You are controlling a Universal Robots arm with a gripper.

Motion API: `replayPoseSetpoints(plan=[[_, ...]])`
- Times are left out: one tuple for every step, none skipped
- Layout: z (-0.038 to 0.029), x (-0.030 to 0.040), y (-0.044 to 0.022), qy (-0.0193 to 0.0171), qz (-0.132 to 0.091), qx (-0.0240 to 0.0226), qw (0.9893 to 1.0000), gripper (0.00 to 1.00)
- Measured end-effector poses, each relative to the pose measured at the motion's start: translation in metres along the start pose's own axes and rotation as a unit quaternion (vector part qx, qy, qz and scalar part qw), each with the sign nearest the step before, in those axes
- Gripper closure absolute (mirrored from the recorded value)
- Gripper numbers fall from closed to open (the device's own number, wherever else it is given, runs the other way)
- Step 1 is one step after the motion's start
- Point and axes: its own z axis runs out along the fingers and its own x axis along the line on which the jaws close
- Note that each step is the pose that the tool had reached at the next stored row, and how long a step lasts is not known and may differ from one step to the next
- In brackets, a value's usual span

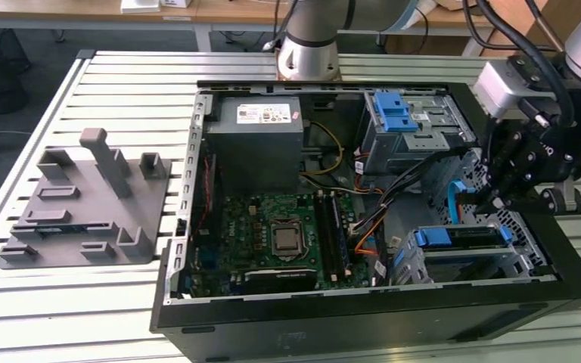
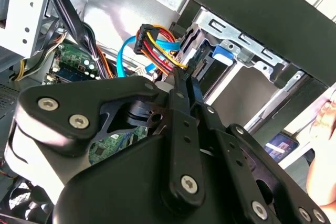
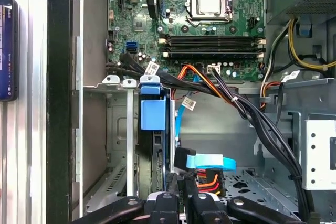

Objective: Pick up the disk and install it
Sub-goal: 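Insert the first disk wire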

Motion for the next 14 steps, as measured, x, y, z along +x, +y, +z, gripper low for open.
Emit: replayPoseSetpoints(plan=[[0.0002,0.0004,-0.0001,0.0001,0.000,-0.0010,1.0000,0.84],[0.0006,0.0012,0.0000,0.0002,0.000,-0.0015,1.0000,0.84],[0.0011,0.0024,-0.0001,0.0001,0.000,-0.0016,1.0000,0.84],[0.0016,0.0036,-0.0001,0.0002,0.000,-0.0017,1.0000,0.84],[0.0021,0.0047,-0.0002,0.0001,0.000,-0.0018,1.0000,0.84],[0.0027,0.0056,-0.0003,0.0001,0.000,-0.0018,1.0000,0.84],[0.0037,0.0061,-0.0003,0.0000,0.000,-0.0018,1.0000,0.84],[0.0048,0.0064,-0.0003,0.0000,0.000,-0.0018,1.0000,0.84],[0.0058,0.0067,-0.0004,0.0002,0.000,-0.0019,1.0000,0.84],[0.0067,0.0071,-0.0004,0.0002,0.000,-0.0019,1.0000,0.84],[0.0073,0.0077,-0.0004,0.0003,0.000,-0.0019,1.0000,0.84],[0.0078,0.0084,-0.0004,0.0002,0.000,-0.0019,1.0000,0.84],[0.0082,0.0091,-0.0005,0.0001,0.001,-0.0019,1.0000,0.84],[0.0085,0.0097,-0.0005,0.0001,0.001,-0.0019,1.0000,0.84]])
